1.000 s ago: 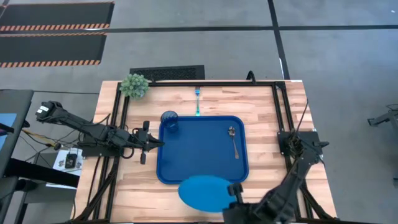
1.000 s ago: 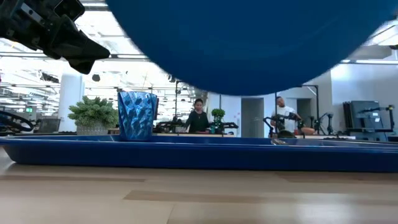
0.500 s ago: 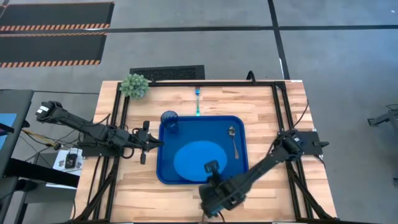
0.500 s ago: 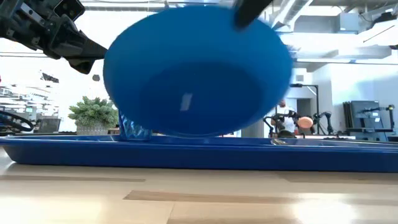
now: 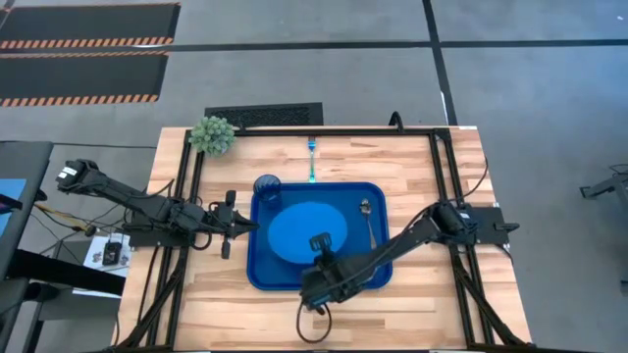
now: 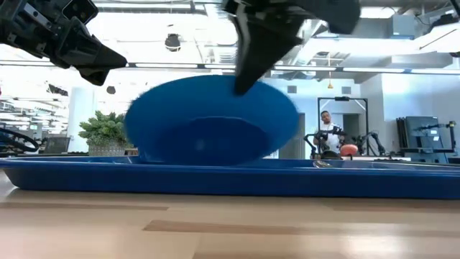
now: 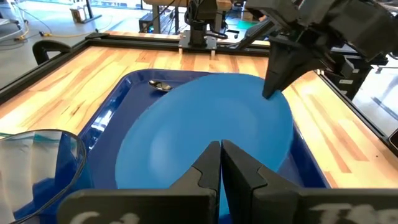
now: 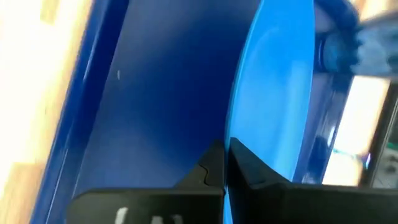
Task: Pick and place plate/cup/fork/spoon on tray
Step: Put the blue plate on the blue tray
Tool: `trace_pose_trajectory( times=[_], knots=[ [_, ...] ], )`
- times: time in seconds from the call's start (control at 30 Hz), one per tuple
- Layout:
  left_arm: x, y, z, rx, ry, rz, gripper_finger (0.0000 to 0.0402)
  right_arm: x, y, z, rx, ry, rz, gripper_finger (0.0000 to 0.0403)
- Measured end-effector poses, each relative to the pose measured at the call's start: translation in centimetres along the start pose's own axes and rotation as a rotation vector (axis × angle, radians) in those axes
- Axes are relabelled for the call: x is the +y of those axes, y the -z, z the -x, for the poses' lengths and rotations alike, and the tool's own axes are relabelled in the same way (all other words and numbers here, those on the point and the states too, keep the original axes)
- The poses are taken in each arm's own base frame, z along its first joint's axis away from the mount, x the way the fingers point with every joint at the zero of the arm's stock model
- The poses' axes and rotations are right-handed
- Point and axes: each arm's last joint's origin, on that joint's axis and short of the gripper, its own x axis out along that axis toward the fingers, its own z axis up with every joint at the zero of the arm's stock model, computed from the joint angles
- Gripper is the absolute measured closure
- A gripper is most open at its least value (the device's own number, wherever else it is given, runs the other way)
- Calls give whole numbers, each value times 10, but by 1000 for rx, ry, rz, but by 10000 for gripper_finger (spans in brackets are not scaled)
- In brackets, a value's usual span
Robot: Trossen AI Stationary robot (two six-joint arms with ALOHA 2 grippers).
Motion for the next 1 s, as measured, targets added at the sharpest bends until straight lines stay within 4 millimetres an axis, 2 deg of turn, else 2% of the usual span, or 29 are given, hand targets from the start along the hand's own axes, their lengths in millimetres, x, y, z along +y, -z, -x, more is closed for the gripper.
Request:
trace_pose_trajectory(
  times=[0.23, 0.5, 1.0],
  knots=[
    [0, 0, 0, 0, 0, 1, 401, -9, -3, -10, -15, -150, 2, 390],
    [0, 0, 0, 0, 0, 1, 401, -16, -2, -29, 28, -202, 40, 390],
    [0, 0, 0, 0, 0, 10, 401, -26, 0, -35, 49, -282, -13, 390]
  ],
)
